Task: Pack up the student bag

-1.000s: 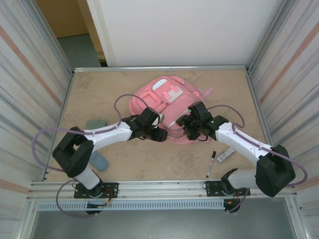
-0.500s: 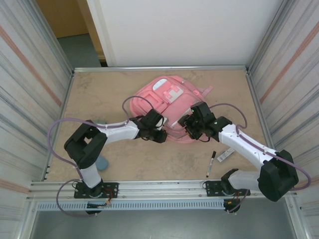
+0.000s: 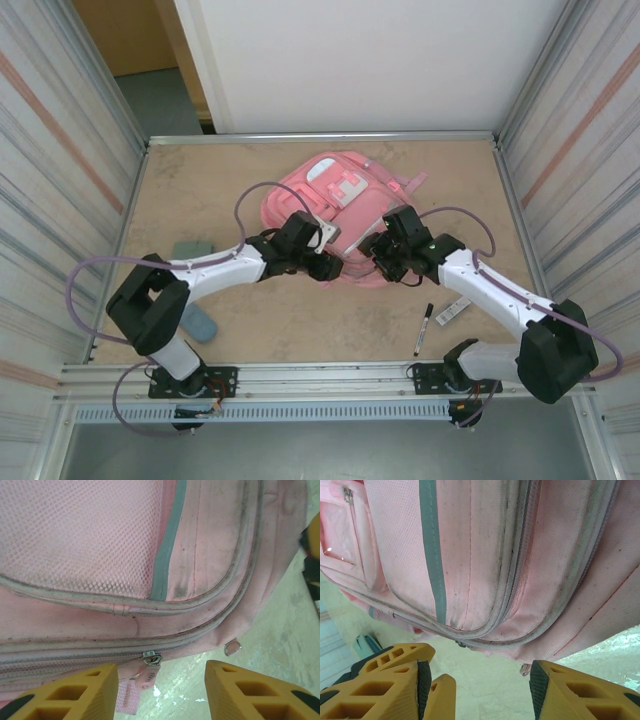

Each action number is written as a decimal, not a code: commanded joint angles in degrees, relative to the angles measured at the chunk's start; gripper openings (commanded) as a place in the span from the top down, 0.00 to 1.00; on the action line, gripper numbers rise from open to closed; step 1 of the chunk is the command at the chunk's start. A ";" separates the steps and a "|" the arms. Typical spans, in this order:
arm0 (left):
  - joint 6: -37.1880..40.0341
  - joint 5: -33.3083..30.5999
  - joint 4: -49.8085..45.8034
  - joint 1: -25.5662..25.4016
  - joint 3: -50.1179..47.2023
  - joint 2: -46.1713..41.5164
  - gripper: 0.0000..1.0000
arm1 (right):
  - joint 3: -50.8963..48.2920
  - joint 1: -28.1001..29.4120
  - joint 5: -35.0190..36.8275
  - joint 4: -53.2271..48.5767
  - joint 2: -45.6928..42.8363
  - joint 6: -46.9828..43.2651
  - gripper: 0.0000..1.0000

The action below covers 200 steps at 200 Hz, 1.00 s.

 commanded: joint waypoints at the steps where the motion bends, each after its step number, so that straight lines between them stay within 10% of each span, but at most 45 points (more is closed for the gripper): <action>1: 2.48 1.52 1.17 0.27 0.48 2.49 0.53 | -1.02 -0.64 0.39 -0.56 0.32 -1.24 0.44; 132: 0.15 -2.51 3.54 -3.29 0.00 7.90 0.79 | -2.52 -3.40 -1.57 1.45 -0.43 -1.55 0.49; 200: -1.34 -2.58 4.15 -3.71 0.44 10.00 0.73 | -2.13 -4.51 -2.45 0.82 -0.12 -2.05 0.48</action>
